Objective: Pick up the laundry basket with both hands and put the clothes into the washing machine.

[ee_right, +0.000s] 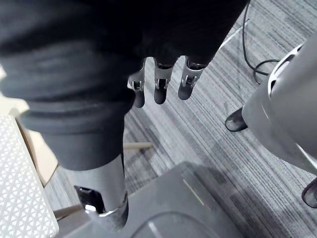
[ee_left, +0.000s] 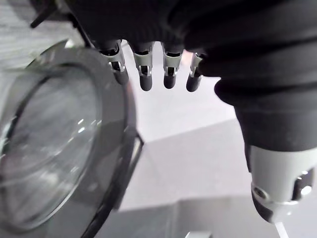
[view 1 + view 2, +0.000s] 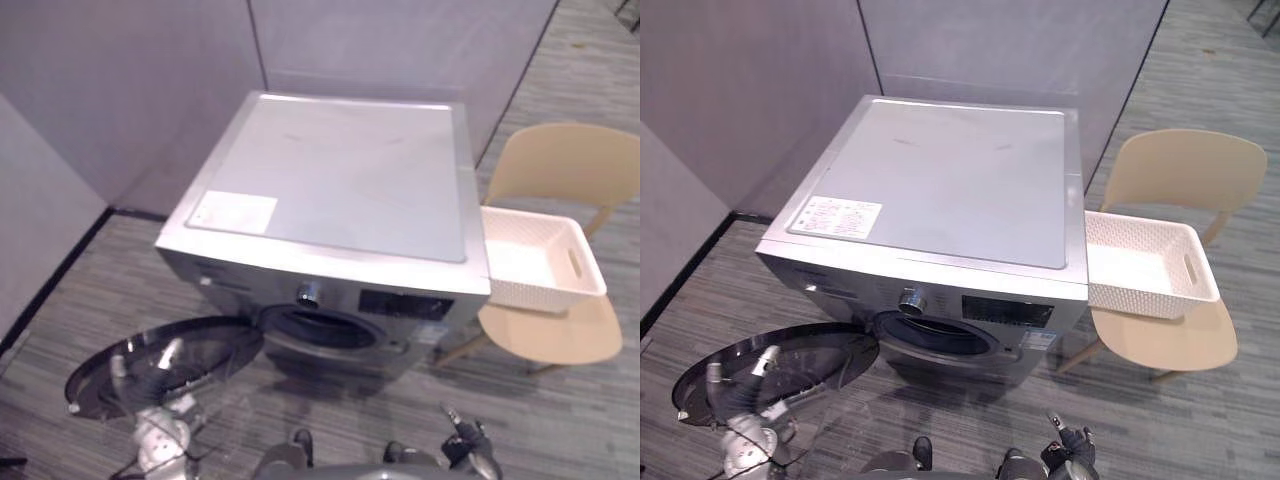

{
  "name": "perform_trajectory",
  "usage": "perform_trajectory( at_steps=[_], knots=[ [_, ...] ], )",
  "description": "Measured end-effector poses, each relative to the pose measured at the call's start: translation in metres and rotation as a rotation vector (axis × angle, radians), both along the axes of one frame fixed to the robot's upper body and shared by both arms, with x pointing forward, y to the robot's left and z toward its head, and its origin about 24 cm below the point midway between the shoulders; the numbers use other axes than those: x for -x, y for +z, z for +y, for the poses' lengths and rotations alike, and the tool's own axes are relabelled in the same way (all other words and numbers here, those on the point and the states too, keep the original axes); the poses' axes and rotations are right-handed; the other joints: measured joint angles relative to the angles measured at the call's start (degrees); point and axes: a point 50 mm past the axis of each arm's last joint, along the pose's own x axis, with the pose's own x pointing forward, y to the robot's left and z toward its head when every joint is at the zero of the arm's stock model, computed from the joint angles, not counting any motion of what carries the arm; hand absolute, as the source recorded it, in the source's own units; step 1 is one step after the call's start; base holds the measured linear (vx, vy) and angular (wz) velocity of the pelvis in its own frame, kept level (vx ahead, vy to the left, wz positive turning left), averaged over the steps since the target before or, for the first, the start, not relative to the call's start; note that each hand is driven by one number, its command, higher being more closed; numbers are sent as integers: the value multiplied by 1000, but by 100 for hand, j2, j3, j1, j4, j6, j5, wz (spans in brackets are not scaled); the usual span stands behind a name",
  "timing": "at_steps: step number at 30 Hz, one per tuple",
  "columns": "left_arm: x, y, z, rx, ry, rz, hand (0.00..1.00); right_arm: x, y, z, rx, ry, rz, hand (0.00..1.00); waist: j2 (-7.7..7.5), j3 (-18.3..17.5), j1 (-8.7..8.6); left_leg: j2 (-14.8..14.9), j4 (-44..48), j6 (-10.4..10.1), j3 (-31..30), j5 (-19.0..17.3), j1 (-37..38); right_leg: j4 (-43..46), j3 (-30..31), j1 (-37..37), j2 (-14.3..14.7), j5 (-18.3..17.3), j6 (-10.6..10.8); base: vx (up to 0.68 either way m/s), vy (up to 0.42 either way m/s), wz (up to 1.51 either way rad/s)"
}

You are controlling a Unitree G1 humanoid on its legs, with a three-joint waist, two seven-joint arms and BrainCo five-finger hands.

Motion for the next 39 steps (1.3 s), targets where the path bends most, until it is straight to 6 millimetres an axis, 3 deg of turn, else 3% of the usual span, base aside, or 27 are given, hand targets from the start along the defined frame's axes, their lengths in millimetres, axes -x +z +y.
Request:
perform_trajectory(
  at_steps=[3, 7, 10, 13, 16, 17, 19, 22, 23, 24, 26, 27, 29, 30, 32, 33, 34, 35, 36, 37, 39],
  knots=[
    [12, 15, 10, -75, 65, -18, 0, -10, 4, 4, 11, 57, -31, 0, -2, -6, -6, -31, 8, 5, -51, -2, 0, 205, -38, -8, -58, -119, -17, -45, -22, 13],
    [19, 17, 11, -84, 76, -13, 0, -21, 8, 13, 22, 150, -62, 0, -29, 1, -1, -24, 114, 3, -156, 1, -33, 476, -133, -60, -95, -300, -98, -9, -66, 13],
    [15, 24, 8, -95, 53, -40, 0, -29, 11, 13, 30, 178, -84, 0, -61, 1, -13, -24, 383, 3, -188, 5, -287, 741, -300, -238, -158, -440, -179, -10, -92, 36],
    [7, 27, 1, -100, 0, -51, 0, -33, 14, 4, 54, 177, -86, 0, -70, 27, -15, -49, 357, 145, 201, 318, -416, 809, -571, -237, -317, -485, -211, -45, -28, 50],
    [1, 30, -2, -106, -38, -58, 0, -30, 15, -6, 80, 156, -79, 0, -47, 75, -74, 298, 869, 423, 1216, -132, -336, 729, -1004, 13, -404, -450, -267, 10, 20, 64],
    [0, 30, -3, -104, -44, -58, 0, -26, 14, -10, 80, 132, -74, 0, -51, 76, -165, 394, 1035, 407, 1523, -222, -214, 697, -1156, 134, -467, -451, -263, -13, 63, 74],
    [0, 30, -3, -102, -47, -61, 0, -21, 16, -14, 87, 95, -77, 0, -38, 73, -190, 369, 865, 269, 1642, -395, -36, 727, -1246, 226, -530, -518, -188, -46, 118, 42],
    [-3, 31, -2, -99, -46, -60, 0, -9, 13, -10, 66, 34, -57, 0, -165, 93, -178, 162, 814, 320, 1680, -570, -15, 906, -1099, 204, -727, -525, 6, -29, 150, 8],
    [-8, 32, -5, -96, -58, -68, 0, -3, 9, -9, 49, 16, -39, 0, -317, 130, -199, 111, 857, 371, 1681, -623, 7, 1289, -942, 102, -807, -407, 131, -3, 89, 1],
    [-10, 32, -6, -94, -66, -71, 0, 1, 8, -10, 47, 7, -26, 0, -242, 207, -195, 109, 887, 394, 1673, -656, 19, 1673, -777, -65, -858, -299, 136, 2, 126, 15],
    [-18, 35, -10, -88, -91, -89, 0, 16, 4, -13, 40, -20, 13, 0, -284, 244, -307, 74, 899, 425, 1471, -674, 94, 2868, 84, -636, -821, 307, 130, 19, 85, 52],
    [-26, 36, -16, -81, -124, -102, 0, 33, -1, -14, 26, -47, 65, 0, -306, 244, -447, 56, 899, 431, 1192, -669, 121, 3540, 1024, -988, -504, 481, 160, 82, -19, 93],
    [-33, 37, -25, -68, -163, -116, 0, 49, -7, -13, 7, -81, 117, 0, -294, 244, -525, 52, 893, 440, 930, -651, 136, 3799, 1695, -1042, -220, 383, 280, 119, -75, 92],
    [-39, 36, -34, -52, -200, -125, 0, 59, -9, -15, -3, -108, 145, 0, -285, 238, -506, 38, 889, 415, 737, -634, 180, 3678, 2053, -1007, -131, 383, 276, 174, -153, 77],
    [-45, 31, -43, -23, -235, -121, 0, 62, -10, -14, -8, -111, 154, 0, -252, 226, -488, 47, 866, 279, 465, -526, 165, 3334, 2353, -981, -157, 340, 195, 159, -204, 71],
    [-49, 26, -50, -4, -264, -107, 0, 65, -10, -14, -8, -112, 162, 0, -224, 198, -496, 97, 836, 185, 274, -463, 163, 2878, 2540, -828, -147, 269, 78, 108, -296, 82],
    [-52, 23, -57, 11, -291, -99, 0, 65, -10, -14, -8, -112, 163, 0, -227, 181, -500, 124, 842, 119, 105, -429, 155, 2368, 2695, -626, -120, 266, 91, 98, -337, 108],
    [-56, 19, -64, 26, -322, -89, 0, 65, -11, -13, -14, -110, 168, 0, -329, 101, -502, 131, 890, -36, -114, -422, 104, 1599, 2842, -299, -104, 297, 272, 75, -422, 99],
    [-58, 16, -66, 30, -334, -78, 0, 65, -12, -11, -19, -112, 171, 0, -342, 53, -531, 167, 938, -123, -257, -420, 51, 1328, 2753, -94, -108, 104, 555, 51, -447, 82],
    [-59, 15, -71, 36, -364, -69, 0, 58, -12, -12, -20, -110, 157, 0, -227, 7, -480, 351, 878, -249, -369, -358, 34, 838, 2439, 183, -94, -84, 776, 21, -516, 30],
    [-58, 14, -71, 30, -364, -62, 0, 37, -8, -15, 1, -70, 106, 0, -73, -59, -283, 665, 636, -520, -326, -162, 85, 477, 2168, 290, 150, -289, 618, -49, -376, -15]
  ],
)
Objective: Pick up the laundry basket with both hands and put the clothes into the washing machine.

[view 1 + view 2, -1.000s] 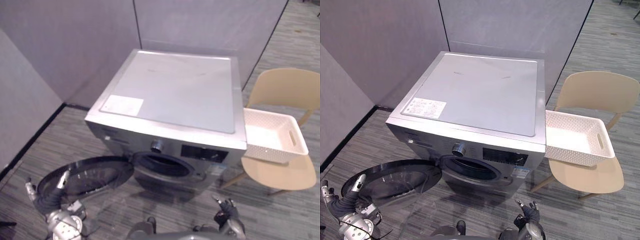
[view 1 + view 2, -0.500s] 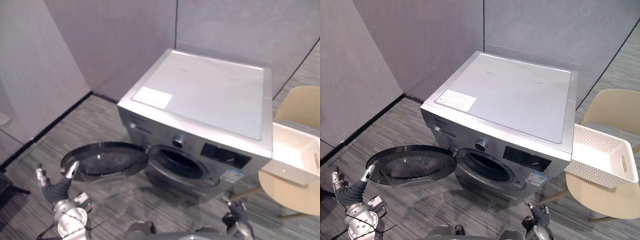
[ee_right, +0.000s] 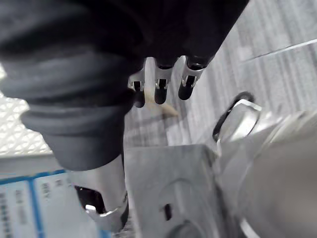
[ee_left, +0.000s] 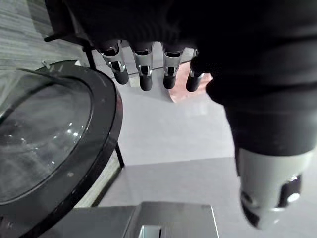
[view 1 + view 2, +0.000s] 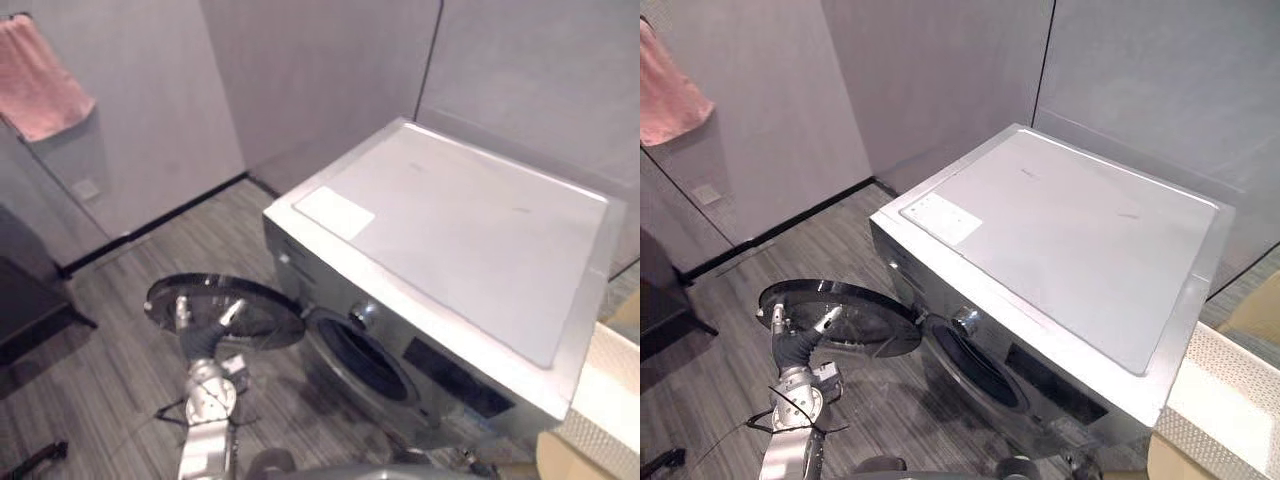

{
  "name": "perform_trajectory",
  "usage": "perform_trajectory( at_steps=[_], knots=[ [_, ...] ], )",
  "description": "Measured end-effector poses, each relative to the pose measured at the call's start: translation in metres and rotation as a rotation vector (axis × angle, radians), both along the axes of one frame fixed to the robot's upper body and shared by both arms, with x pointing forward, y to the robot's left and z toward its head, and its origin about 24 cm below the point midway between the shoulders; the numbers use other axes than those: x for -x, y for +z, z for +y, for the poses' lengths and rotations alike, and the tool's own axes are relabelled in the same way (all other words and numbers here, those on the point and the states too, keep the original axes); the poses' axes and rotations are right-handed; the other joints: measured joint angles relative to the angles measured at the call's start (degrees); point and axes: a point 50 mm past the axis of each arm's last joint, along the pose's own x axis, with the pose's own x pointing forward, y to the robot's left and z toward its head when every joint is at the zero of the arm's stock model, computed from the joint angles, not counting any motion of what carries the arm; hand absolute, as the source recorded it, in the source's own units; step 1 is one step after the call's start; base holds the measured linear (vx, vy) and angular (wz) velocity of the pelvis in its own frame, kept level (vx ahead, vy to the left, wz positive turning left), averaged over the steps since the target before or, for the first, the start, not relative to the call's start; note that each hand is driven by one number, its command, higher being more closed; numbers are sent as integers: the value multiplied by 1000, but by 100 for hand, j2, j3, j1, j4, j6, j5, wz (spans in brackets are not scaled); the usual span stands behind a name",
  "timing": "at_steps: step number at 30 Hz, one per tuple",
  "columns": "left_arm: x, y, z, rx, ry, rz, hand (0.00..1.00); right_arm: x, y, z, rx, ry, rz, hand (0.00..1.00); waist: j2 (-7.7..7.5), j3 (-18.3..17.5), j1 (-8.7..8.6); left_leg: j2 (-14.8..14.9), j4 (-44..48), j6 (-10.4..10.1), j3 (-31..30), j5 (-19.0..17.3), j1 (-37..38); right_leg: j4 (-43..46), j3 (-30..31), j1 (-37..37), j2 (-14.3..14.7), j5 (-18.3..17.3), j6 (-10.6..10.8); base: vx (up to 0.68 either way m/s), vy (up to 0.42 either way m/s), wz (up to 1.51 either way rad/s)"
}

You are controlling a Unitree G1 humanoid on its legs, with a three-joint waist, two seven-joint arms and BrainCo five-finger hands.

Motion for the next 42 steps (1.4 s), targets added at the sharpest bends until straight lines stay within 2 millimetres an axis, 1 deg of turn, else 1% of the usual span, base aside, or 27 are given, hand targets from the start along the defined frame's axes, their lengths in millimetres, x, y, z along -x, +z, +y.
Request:
perform_trajectory(
  at_steps=[1, 2, 4, 6, 8, 9, 10, 11, 12, 13, 14, 15, 16, 18, 19, 20, 21, 22, 24, 26, 27, 29, 30, 32, 37, 39, 42],
  knots=[
    [1, -1, -1, 1, -4, 3, 0, -7, 2, -2, 9, 25, -10, 0, 44, -27, -30, 140, -176, -111, -39, 121, 32, 58, -135, -4, 124, -100, -103, -93, -323, 4],
    [0, -1, -2, 2, -10, 2, 0, -8, 2, -3, 14, 40, -8, 0, 62, -37, -28, 192, -277, -153, -46, 210, 76, 115, -177, -11, 172, -151, -149, -128, -363, 36],
    [1, -1, -2, 3, -17, 4, 0, -11, 1, 3, 7, 80, -7, 0, 94, -59, -23, 346, -598, -274, -156, 483, 132, 346, -407, -93, 336, -313, -360, -150, -267, 45],
    [1, -1, -1, 2, -17, 5, 0, -16, 3, 7, 12, 122, -13, 0, 100, -78, 4, 422, -867, -226, -303, 753, 27, 556, -618, -333, 448, -440, -500, -189, -215, 54],
    [2, 0, 1, -11, -13, 5, 0, -22, 6, 6, 29, 144, -31, 0, 166, -95, -6, 415, -1118, 289, -342, 1064, -168, 691, -881, -534, 441, -493, -613, -227, -200, 59],
    [2, 1, 3, -27, -7, 5, 0, -23, 6, 5, 31, 145, -35, 0, 163, -91, 1, 404, -1265, 808, -236, 1094, -191, 711, -958, -589, 415, -453, -716, -187, -118, 51],
    [3, 4, 7, -44, 7, 2, 0, -27, 7, 6, 28, 147, -41, 0, 132, -73, -3, 434, -1422, 1384, 160, 748, -184, 678, -1070, -609, 336, -372, -823, -146, -73, 56],
    [2, 8, 10, -54, 18, -10, 0, -28, 7, 7, 26, 145, -45, 0, 19, -29, -30, 457, -1304, 1472, 488, 554, -231, 619, -1132, -605, 171, -304, -868, -119, 15, 54],
    [0, 13, 11, -73, 20, -29, 0, -31, 8, 6, 31, 139, -55, 0, -19, 25, -35, 477, -639, 1306, 695, 523, -404, 628, -1184, -618, 59, -256, -856, -141, 15, 46],
    [0, 16, 12, -96, 18, -32, 0, -32, 11, 3, 44, 127, -63, 0, 14, 9, -40, 491, 313, 1312, 857, 518, -484, 633, -1203, -604, -34, -223, -807, -112, 53, 26],
    [0, 17, 11, -100, 18, -35, 0, -31, 12, 1, 51, 117, -67, 0, 50, -13, -45, 480, 629, 1324, 945, 509, -433, 645, -1216, -604, -68, -228, -801, -101, 40, 31],
    [-2, 20, 12, -119, 13, -45, 0, -31, 14, -3, 61, 92, -83, 0, 139, -49, -116, 428, 595, 1189, 1230, 224, -242, 686, -1273, -617, -104, -264, -733, -91, 102, 53],
    [-7, 26, 12, -134, 8, -67, 0, -32, 17, -6, 68, 72, -101, 0, 202, -67, -219, 379, 130, 977, 1338, 14, -146, 746, -1407, -688, -168, -322, -608, -99, 113, 60],
    [-15, 34, 16, -177, -6, -90, 0, -29, 16, -7, 69, 47, -101, 0, 177, -100, -266, 200, -346, 510, 1390, 238, -73, 686, -1417, -771, -303, -262, -490, -96, 134, 38],
    [-21, 39, 22, -223, -13, -101, 0, -27, 16, -9, 72, 28, -103, 0, 159, -109, -281, 83, -769, 170, 1382, 460, 3, 532, -1396, -800, -328, -164, -404, -54, 166, 23],
    [-29, 42, 27, -276, -20, -98, 0, -24, 13, -9, 60, 7, -94, 0, 207, -140, -294, -4, -1021, 118, 1391, 640, 22, 350, -1385, -791, -383, -53, -310, -7, 123, 17],
    [-33, 43, 30, -302, -17, -95, 0, -21, 11, -9, 54, 1, -79, 0, 210, -142, -307, -39, -1085, 109, 1396, 698, 26, 272, -1380, -787, -381, 27, -288, 2, 140, 3],
    [-39, 45, 38, -327, 0, -89, 0, -17, 8, -9, 43, -3, -57, 0, 216, -141, -334, -93, -1159, 141, 1396, 783, 21, 80, -1333, -764, -392, 178, -189, 27, 135, -17],
    [-53, 45, 54, -371, 13, -51, 0, -12, 4, -6, 24, 3, -36, 0, 213, -138, -344, -129, -1156, 151, 1490, 821, -20, -266, -1235, -698, -386, 452, -165, 54, 141, -29],
    [-73, 55, 80, -461, 40, -13, 0, -11, 0, -3, 4, 6, -20, 0, 165, -86, -390, -174, -1130, 236, 1577, 854, -203, -747, -1176, -715, -383, 791, -86, 45, 131, -26],
    [-78, 60, 86, -483, 47, -12, 0, -11, 0, -3, -1, -4, -18, 0, 145, -62, -409, -182, -1130, 254, 1593, 861, -254, -848, -1155, -720, -383, 872, -67, 27, 125, -15],
    [-96, 84, 107, -566, 74, -12, 0, -14, 0, -7, -6, -23, -30, 0, 30, 60, -459, -199, -1087, 292, 1680, 850, -517, -1267, -1074, -830, -381, 1179, -29, 9, 114, -20],
    [-100, 91, 113, -587, 83, -10, 0, -16, 0, -8, -7, -26, -38, 0, 9, 94, -487, -197, -1035, 302, 1670, 845, -622, -1369, -1073, -857, -382, 1249, -16, -14, 86, -16],
    [-115, 120, 132, -657, 107, -4, 0, -22, 1, -9, -14, -45, -54, 0, -115, 318, -543, -183, -925, 318, 1668, 836, -907, -1748, -1066, -929, -367, 1528, -13, -23, 50, -7],
    [-139, 163, 138, -764, 115, -27, 0, -25, -2, -4, -61, -93, -79, 0, -368, 672, -531, -91, -656, 414, 1633, 781, -1342, -2128, -1057, -1078, -295, 1830, -47, -26, 12, -6],
    [-152, 187, 128, -811, 105, -64, 0, -29, -2, 0, -87, -143, -111, 0, -477, 844, -520, -12, -476, 425, 1538, 760, -1623, -2273, -1081, -1180, -224, 1964, -95, -52, -16, 0],
    [-163, 213, 114, -852, 89, -127, 0, -31, -2, 7, -116, -174, -131, 0, -599, 1058, -487, 160, -198, 383, 1493, 654, -1874, -2394, -1050, -1249, -86, 2091, -158, -64, -28, -9]
  ],
)
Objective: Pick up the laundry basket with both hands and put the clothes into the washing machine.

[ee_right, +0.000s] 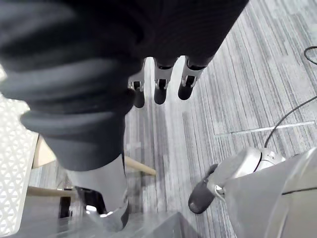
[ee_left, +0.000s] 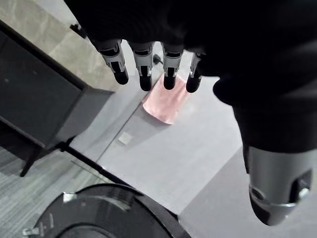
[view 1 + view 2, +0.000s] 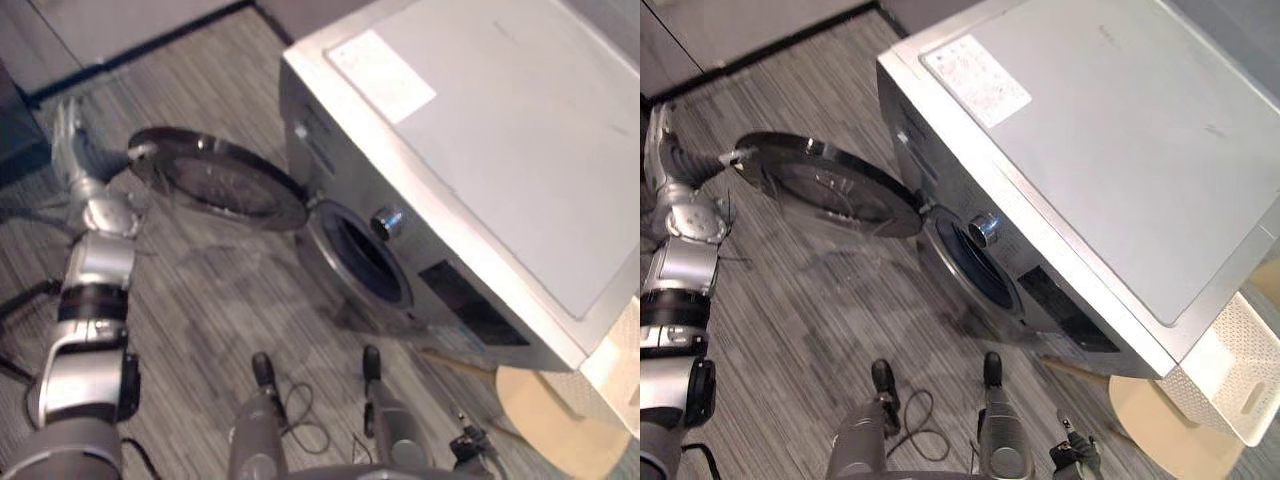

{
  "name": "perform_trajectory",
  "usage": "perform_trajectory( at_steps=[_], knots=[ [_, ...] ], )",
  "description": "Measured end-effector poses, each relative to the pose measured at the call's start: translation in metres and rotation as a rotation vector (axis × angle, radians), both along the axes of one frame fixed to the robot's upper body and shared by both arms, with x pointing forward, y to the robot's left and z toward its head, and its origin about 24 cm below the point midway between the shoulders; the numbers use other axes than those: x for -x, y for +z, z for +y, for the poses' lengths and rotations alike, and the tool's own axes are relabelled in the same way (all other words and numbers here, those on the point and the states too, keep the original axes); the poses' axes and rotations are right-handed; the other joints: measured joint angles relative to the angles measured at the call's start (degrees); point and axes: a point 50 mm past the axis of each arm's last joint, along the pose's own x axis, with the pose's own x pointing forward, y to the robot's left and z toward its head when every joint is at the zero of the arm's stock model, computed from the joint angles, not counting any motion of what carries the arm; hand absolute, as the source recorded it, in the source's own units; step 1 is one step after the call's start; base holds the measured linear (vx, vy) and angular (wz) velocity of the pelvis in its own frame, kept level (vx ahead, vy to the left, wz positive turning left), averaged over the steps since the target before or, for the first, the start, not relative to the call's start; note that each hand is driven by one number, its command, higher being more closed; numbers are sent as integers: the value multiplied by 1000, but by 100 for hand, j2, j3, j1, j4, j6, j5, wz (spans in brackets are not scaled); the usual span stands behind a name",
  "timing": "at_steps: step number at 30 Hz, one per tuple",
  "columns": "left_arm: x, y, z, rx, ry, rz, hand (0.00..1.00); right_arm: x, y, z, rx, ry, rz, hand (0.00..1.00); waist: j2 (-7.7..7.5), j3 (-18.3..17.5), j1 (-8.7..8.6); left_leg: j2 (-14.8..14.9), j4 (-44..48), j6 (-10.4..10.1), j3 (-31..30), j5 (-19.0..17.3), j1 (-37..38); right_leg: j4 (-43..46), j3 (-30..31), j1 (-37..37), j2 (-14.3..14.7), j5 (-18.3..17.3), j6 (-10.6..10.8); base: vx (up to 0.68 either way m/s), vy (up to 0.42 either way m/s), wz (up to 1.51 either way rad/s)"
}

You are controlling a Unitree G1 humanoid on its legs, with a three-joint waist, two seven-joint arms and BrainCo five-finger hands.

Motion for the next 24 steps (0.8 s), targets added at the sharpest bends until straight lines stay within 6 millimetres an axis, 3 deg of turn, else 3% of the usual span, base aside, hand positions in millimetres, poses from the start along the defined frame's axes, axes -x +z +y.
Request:
perform_trajectory(
  at_steps=[6, 11, 14, 19, 24],
  knots=[
    [-17, 50, -30, -120, -60, -71, 0, -6, 4, -3, -5, -50, -52, 0, -25, 185, 132, 392, 635, -75, -145, -225, -596, -53, -9, -264, 308, 124, -98, -85, -56, -12],
    [-24, 114, -57, -224, -96, -162, 0, -26, 21, -13, 50, -42, -174, 0, -115, 490, 236, 761, 1086, -194, -454, -381, -1151, -141, -181, -404, 592, 255, -137, -84, -68, -1],
    [-23, 142, -73, -291, -135, -161, 0, -32, 27, -17, 67, -41, -220, 0, -190, 638, 312, 978, 1313, -244, -622, -437, -1418, -170, -205, -486, 756, 358, -52, -30, -59, -8],
    [-28, 148, -80, -327, -182, -73, 0, -29, 27, -20, 70, -18, -236, 0, -201, 642, 415, 1228, 1338, -251, -732, -489, -1612, -272, -201, -622, 997, 769, 95, 1, -25, -12],
    [-36, 135, -72, -332, -207, 69, 0, -27, 27, -22, 59, 21, -251, 0, -213, 639, 452, 1351, 1155, -307, -715, -438, -1621, -536, -200, -681, 1138, 1283, 141, 30, 20, -14]
  ],
)
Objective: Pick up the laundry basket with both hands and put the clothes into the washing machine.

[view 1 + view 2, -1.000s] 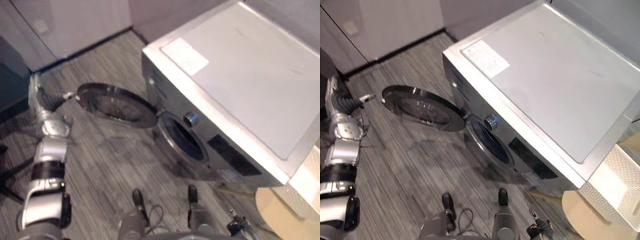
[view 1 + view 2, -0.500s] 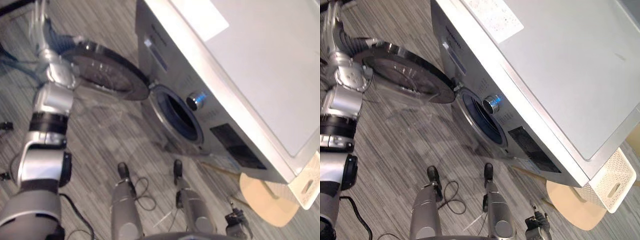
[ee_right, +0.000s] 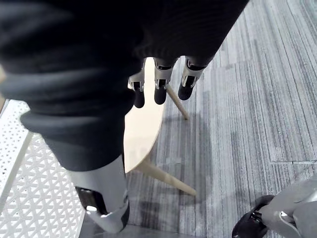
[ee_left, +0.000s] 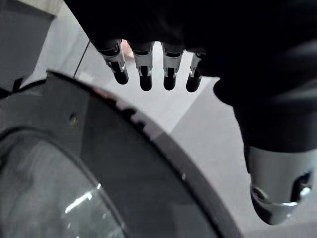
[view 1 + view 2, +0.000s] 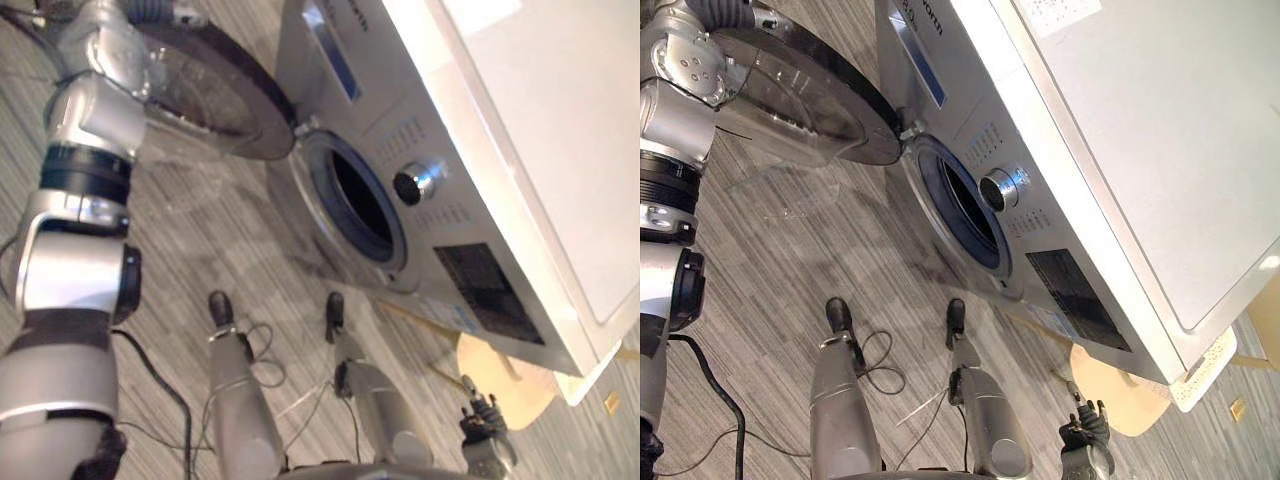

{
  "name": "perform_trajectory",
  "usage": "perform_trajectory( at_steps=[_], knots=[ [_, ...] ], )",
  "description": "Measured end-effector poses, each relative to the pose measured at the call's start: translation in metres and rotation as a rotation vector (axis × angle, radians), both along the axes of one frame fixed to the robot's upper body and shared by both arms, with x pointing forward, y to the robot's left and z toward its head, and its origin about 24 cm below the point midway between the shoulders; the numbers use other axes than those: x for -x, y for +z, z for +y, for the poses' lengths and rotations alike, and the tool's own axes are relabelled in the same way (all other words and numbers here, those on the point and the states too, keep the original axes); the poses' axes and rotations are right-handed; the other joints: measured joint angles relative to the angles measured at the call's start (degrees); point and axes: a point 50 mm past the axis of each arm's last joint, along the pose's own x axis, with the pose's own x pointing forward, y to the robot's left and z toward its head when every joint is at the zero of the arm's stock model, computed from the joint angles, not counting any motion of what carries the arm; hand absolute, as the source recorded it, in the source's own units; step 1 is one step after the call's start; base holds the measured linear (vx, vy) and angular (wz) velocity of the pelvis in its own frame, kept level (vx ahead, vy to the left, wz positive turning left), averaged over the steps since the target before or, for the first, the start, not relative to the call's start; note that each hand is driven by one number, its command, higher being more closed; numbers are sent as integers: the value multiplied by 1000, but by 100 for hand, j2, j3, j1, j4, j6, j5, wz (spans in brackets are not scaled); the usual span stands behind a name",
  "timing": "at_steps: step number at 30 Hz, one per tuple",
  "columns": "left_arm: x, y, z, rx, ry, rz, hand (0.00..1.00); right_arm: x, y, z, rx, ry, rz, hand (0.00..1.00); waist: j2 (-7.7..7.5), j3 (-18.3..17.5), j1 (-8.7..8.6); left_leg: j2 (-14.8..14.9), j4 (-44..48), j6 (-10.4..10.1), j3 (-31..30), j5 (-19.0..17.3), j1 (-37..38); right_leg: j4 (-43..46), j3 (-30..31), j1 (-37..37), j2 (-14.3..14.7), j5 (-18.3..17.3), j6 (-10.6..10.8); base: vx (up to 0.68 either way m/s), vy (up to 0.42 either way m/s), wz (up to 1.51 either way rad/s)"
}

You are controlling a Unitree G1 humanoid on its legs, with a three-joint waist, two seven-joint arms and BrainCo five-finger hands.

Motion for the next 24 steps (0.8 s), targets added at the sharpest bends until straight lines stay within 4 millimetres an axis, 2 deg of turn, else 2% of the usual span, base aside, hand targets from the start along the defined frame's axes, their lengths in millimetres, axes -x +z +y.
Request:
perform_trajectory(
  at_steps=[6, 9, 11, 13, 15, 18, 19, 21, 22, 23, 24],
  knots=[
    [3, 3, 1, -72, -42, 39, 0, 4, -3, 0, -21, 28, 6, 0, -23, -15, -24, 11, -113, -28, -32, 129, 34, -4, -5, -7, 40, 44, -5, 43, 56, -1],
    [2, -3, 0, -105, -64, 77, 0, 1, -2, -1, -25, 43, -6, 0, -33, -22, -18, -8, -86, -16, -9, 137, 75, -4, -2, 36, 15, 44, -5, 28, 82, 0],
    [0, -17, 1, -114, -83, 118, 0, -3, 0, -2, -27, 57, -24, 0, -41, -30, -20, -12, -96, -14, 55, 136, 209, -4, 11, 129, -2, 43, -4, 22, 47, -3],
    [-4, -48, 1, -120, -109, 205, 0, -5, -2, -1, -36, 64, -16, 0, -37, -267, -19, -19, -180, -15, 157, 132, 343, -4, 25, 170, -25, 38, -3, 38, 37, -6],
    [-8, -76, 2, -122, -115, 287, 0, -10, -1, 0, -43, 73, -23, 0, -39, -326, -20, -38, -282, -16, 302, 133, 665, 10, 45, 380, -63, -52, -50, 49, 22, 3],
    [-11, -144, -10, -60, -186, 479, 0, -6, -3, -2, -50, 84, 1, 0, 15, -729, -21, -301, -469, -14, 467, 126, 1088, 290, 44, 573, -309, -774, -252, 75, -1, 18],
    [-11, -155, -9, -50, -187, 506, 0, -7, -3, -2, -48, 92, 2, 0, 42, -781, -28, -359, -522, -27, 487, 140, 1173, 336, 42, 623, -364, -914, -284, 62, -26, 19],
    [-5, -197, -13, 5, -210, 606, 0, -6, -6, -3, -44, 125, 25, 0, 234, -910, -38, -538, -802, -39, 539, 257, 1529, 487, 43, 776, -466, -1173, -309, 61, -33, 22],
    [1, -221, -13, 50, -220, 665, 0, -4, -8, -5, -48, 124, 47, 0, 343, -968, -99, -661, -1058, -40, 623, 415, 1825, 604, 38, 870, -554, -1265, -318, 67, -21, 17],
    [4, -232, -13, 72, -224, 697, 0, -3, -9, -6, -45, 126, 60, 0, 400, -1002, -148, -746, -1210, -29, 625, 480, 1963, 653, 33, 928, -610, -1321, -288, 64, 8, 27],
    [12, -258, -14, 112, -231, 764, 0, 1, -12, -10, -39, 131, 91, 0, 502, -1107, -223, -912, -1549, -19, 670, 615, 2251, 733, 27, 1022, -721, -1411, -263, 56, 20, 22]
  ],
)
